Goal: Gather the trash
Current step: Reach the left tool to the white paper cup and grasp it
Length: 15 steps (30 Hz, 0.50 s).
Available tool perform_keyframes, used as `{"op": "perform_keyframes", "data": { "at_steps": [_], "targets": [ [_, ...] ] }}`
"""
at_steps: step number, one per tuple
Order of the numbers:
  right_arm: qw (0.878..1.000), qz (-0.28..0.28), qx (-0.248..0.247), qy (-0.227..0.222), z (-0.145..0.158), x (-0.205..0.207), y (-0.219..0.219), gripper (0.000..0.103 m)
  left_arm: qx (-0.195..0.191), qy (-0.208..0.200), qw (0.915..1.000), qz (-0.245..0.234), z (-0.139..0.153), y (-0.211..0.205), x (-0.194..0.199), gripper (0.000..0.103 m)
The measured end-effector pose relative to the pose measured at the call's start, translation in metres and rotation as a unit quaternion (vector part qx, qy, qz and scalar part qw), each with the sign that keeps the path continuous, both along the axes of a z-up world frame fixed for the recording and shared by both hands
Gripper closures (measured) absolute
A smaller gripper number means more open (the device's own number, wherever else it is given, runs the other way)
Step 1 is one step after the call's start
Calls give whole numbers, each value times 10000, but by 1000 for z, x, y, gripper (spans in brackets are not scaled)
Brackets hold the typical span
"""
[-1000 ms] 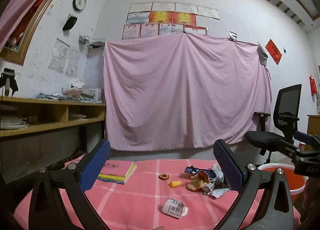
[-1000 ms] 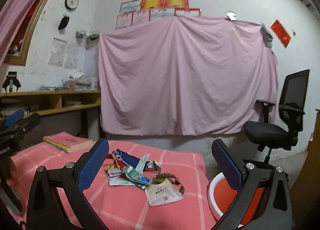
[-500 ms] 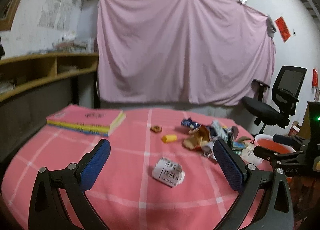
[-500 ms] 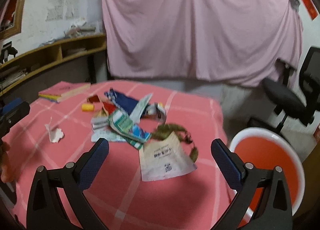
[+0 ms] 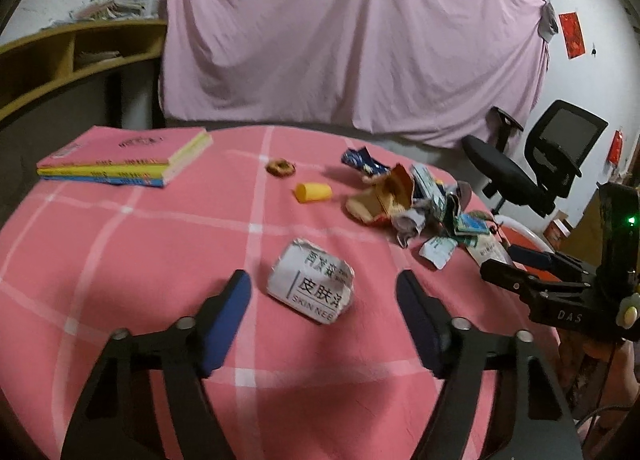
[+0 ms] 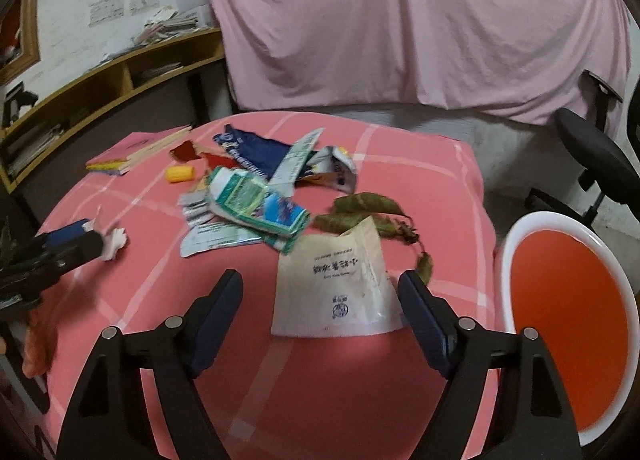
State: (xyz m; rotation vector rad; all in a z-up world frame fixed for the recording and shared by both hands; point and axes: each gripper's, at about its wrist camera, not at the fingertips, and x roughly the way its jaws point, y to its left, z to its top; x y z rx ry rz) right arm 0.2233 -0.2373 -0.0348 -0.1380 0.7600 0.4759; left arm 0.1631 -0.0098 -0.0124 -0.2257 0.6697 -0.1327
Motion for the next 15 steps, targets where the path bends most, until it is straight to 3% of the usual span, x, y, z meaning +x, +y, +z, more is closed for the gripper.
{"op": "perform_keyframes", "data": {
  "at_steps": [1,3,6,12,14,15],
  "targets": [
    [9999,91,-26,42,-1,-2,3,35,-13,12,10000,-20,0,0,0,44],
    [9998,190,-80,81,-4,-3,7,39,-37,57,9999,-76,-1,-1,2,52],
    [9997,219,-71,69,-3,-3,7,41,-66,158,9998,-122,-3,1,3,62],
    [9996,236,-49,153,-6,0,8,43,-84,120,9997,-184,-1,1,1,64],
    [9995,239,-75,194,-7,1,9,45,-89,148,9995,-260,-2,-1,1,78],
    [9994,251,-58,215,-7,2,9,46,-55,174,9995,-270,-3,-2,1,78]
  ]
}}
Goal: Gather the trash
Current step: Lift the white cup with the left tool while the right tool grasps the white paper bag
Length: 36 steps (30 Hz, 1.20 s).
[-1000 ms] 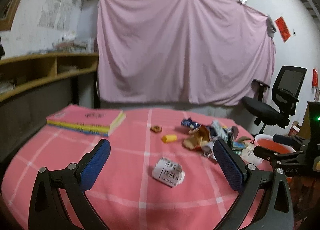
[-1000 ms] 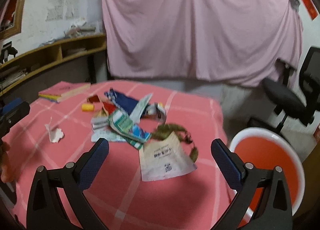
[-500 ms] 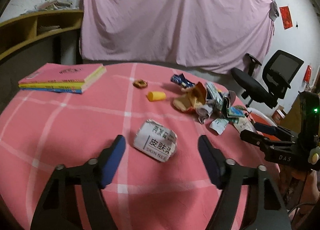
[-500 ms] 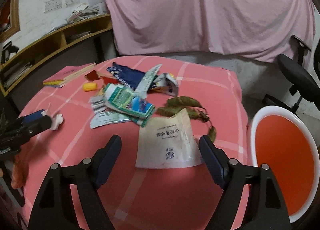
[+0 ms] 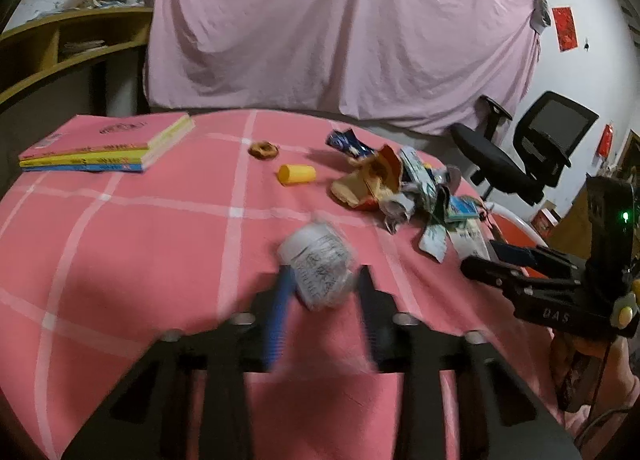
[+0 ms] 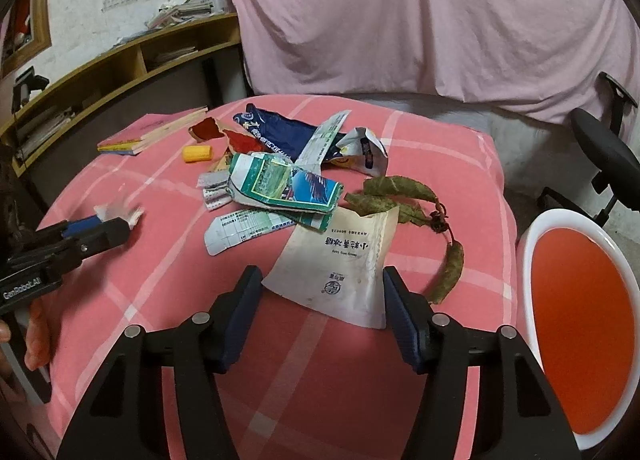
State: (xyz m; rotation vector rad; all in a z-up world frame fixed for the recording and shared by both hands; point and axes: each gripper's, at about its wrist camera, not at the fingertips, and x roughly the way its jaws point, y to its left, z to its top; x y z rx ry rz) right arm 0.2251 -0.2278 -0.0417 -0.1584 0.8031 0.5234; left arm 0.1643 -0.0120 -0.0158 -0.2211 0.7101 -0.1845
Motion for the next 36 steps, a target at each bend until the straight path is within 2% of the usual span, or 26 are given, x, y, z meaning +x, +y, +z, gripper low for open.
{"op": "perform_keyframes", "data": {
  "at_steps": [6,8,10,12,19,28,36],
  "targets": [
    [10000,-15,65,-3,0,-3,0,62,7,-92,9999,-67,0,-2,-2,80],
    [9999,-22,102,-26,0,-7,0,69,-26,-130,9999,-92,0,-1,-3,83],
    [9999,-47,133,-14,-1,-10,-1,72,-44,-204,9997,-131,1,0,-5,91],
    [9998,-86,167,11,-3,-14,-4,82,-3,-237,9996,-150,1,-1,-7,91],
    [9992,-201,315,-116,-2,-28,-11,88,301,-329,9989,-153,0,-13,-11,95],
    [9977,-199,296,-584,7,-43,-7,90,252,-550,9982,-53,2,-7,-17,103],
    [9940,-23,479,-979,20,-62,0,90,110,-980,9950,131,11,-2,-34,103]
  ]
}}
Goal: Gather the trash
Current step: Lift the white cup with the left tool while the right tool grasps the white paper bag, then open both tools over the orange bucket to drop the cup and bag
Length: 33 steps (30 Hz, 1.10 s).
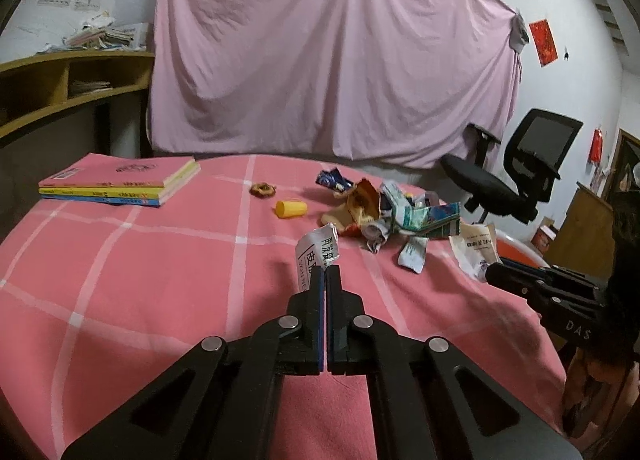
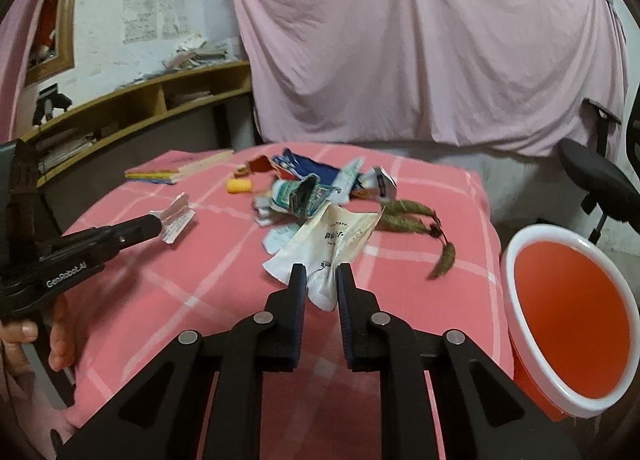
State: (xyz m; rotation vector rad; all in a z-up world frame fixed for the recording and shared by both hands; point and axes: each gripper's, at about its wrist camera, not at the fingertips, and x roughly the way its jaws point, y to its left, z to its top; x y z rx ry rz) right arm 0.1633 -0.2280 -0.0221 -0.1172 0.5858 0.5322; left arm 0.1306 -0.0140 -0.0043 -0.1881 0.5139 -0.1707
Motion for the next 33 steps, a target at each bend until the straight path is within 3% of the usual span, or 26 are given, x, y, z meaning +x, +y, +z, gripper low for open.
{"op": "perform_keyframes", "data": {
  "at_steps": [4,11,20,25,33],
  "targets": [
    [9994,97,135,-304,9,-7,2,90,89,-307,9995,17,13,-8,-11,103],
    [9938,-115,494,-987,29,-19,-13,90,286,-917,9946,-381,43,-47,-20,103],
    [9656,-892,895,-2274,60,-34,-61,89,357,-1741,9784,-1055,76,-120,-9,103],
    [9537,-1485,931,-2444,63,-25,-97,89,307,-1790,9707,-1571,81,-166,16,103],
    [9402,-2459,1210,-2022,49,-5,-165,89,173,-1271,9649,-2290,79,-246,62,103]
  ]
}}
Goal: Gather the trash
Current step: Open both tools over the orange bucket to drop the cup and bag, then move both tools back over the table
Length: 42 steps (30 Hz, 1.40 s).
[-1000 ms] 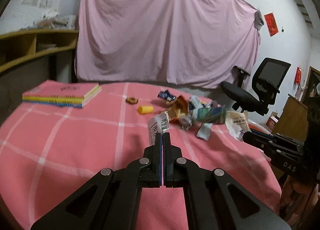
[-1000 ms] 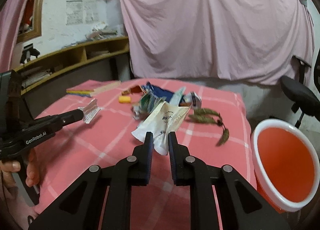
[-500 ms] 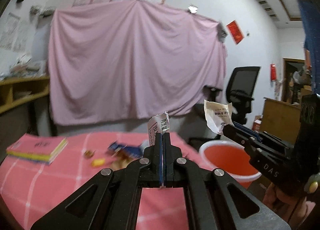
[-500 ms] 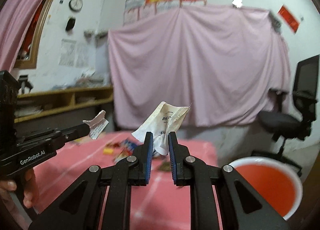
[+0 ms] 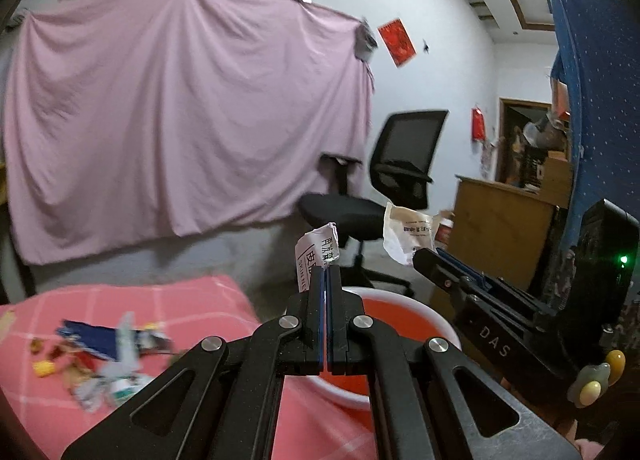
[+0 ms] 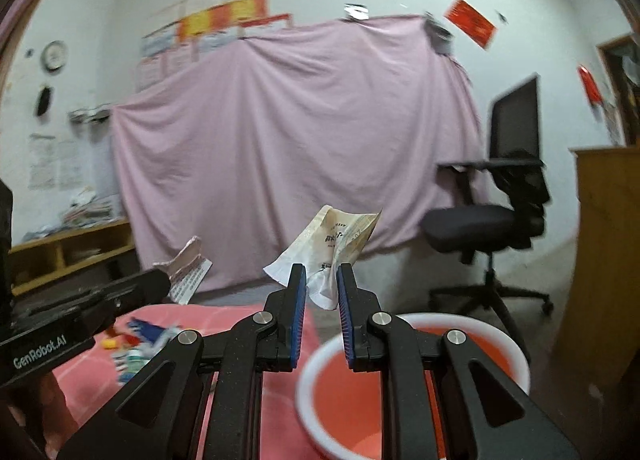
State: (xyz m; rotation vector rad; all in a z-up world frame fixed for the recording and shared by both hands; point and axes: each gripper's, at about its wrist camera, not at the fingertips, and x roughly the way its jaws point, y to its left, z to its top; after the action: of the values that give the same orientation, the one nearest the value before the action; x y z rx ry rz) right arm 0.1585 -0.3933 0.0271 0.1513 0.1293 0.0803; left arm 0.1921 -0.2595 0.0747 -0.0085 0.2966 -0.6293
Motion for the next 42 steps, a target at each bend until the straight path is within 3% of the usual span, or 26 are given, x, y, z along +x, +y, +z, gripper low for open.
{"op": "perform_keyframes", "data": {
  "at_steps": [9,15,20,26,28,32,36,38,39,40,41,42],
  "targets": [
    [9971,-401,437,487,-14,9,-35,86,165,920,9947,-420,-8,-55,47,103],
    [9942,-484,570,768,-21,15,-41,86,359,1458,9872,-539,-17,-69,65,103],
    [9924,-521,651,905,-23,17,-45,86,410,1704,9830,-537,-19,-70,71,96],
    [9923,-552,656,898,-22,16,-45,82,196,1631,9858,-342,-14,-44,63,79],
    [9931,-532,627,841,-20,15,-42,75,51,1534,9880,-188,-8,-32,60,74],
    [9951,-449,570,669,-15,11,-35,72,-92,1225,9922,204,2,-4,47,65],
    [9971,-322,534,442,-9,7,-25,49,-211,931,9933,652,8,27,33,53],
    [9980,-214,522,275,-4,5,-17,45,-246,793,9927,880,11,43,26,49],
    [9984,-168,502,218,-3,4,-13,37,-263,713,9919,1022,12,53,21,46],
    [9986,-122,485,162,-1,3,-10,27,-272,671,9911,1118,12,60,19,40],
    [9988,-65,469,83,0,2,-5,23,-297,619,9895,1269,12,71,14,35],
    [9990,-11,457,2,2,0,-1,21,-334,575,9878,1407,10,80,10,18]
  ]
}}
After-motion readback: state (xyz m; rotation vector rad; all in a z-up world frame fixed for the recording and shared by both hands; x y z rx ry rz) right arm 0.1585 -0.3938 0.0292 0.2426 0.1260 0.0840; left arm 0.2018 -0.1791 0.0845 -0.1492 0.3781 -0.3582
